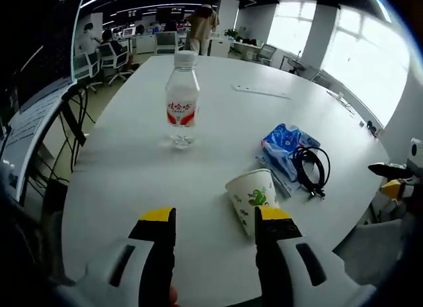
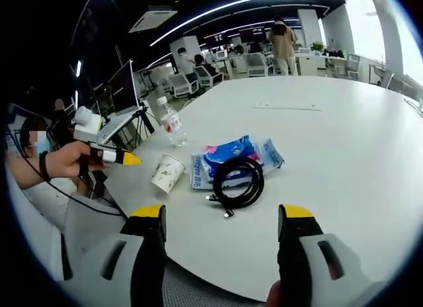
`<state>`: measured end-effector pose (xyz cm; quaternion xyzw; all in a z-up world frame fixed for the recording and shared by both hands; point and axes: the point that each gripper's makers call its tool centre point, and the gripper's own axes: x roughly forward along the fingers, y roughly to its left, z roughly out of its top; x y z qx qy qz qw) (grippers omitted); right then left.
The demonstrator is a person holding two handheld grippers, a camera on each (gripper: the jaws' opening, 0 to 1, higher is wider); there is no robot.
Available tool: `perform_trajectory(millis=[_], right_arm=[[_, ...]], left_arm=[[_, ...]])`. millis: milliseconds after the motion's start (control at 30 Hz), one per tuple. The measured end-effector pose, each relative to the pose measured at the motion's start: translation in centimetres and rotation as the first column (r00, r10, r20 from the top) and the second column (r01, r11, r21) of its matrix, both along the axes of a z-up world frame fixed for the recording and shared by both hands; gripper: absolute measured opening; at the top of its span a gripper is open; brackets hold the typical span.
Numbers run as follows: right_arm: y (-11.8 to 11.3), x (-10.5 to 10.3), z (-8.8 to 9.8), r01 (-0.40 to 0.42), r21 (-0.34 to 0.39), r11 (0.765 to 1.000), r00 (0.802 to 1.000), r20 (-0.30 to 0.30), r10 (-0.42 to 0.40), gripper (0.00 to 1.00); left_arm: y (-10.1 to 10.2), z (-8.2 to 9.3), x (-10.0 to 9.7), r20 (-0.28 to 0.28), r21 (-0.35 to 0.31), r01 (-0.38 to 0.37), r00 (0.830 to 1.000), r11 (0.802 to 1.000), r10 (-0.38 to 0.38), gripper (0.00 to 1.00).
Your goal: Arrange the tabletop items into an orderly group along one side of the table until the central work area is clear of visible clutter.
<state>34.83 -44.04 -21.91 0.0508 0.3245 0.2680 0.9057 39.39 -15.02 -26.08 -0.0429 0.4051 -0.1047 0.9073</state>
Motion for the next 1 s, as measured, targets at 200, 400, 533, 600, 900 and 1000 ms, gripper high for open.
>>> perform_trajectory(millis=[200,400,533,600,900,1000], right_arm=[[-0.2,-0.3,-0.4,0.004,-0.001,1.000,1.000,-0.009,-0.004,0.68],[-0.5,-0.5,-0.5,0.013,0.002,1.000,1.000,-0.013,-0.013,0.68],[-0.8,-0.4,-0.5,0.020,0.005,1.000,1.000,-0.012,-0.020,0.68],[-1.0,-0.4,-0.5,0.023,0.005,1.000,1.000,-0.011,-0.023,0.68],[-2.1,-0.4,-0.4,0.040,0.002,0.999,0.999,-0.012,-0.040,0.68],[-2.3,-0.4,-0.2,0.046,0.003,0.999,0.999,-0.010,-0.046,0.68]], left_arm=[[-1.1,-0.3,-0.3,-0.010,-0.006,0.024,1.000,1.000,-0.024,0.48],[-2.1,-0.6,-0.4,-0.020,-0.009,0.050,0.999,0.999,-0.050,0.47],[-3.1,-0.6,-0.3,-0.021,-0.015,0.062,0.998,0.998,-0.063,0.47],[-3.6,-0.8,-0.3,-0.025,-0.014,0.073,0.997,0.997,-0.073,0.47],[-5.2,-1.5,0.1,-0.043,-0.036,0.088,0.995,0.996,-0.089,0.47],[-5.7,-1.8,0.2,-0.056,-0.039,0.086,0.995,0.996,-0.088,0.47]])
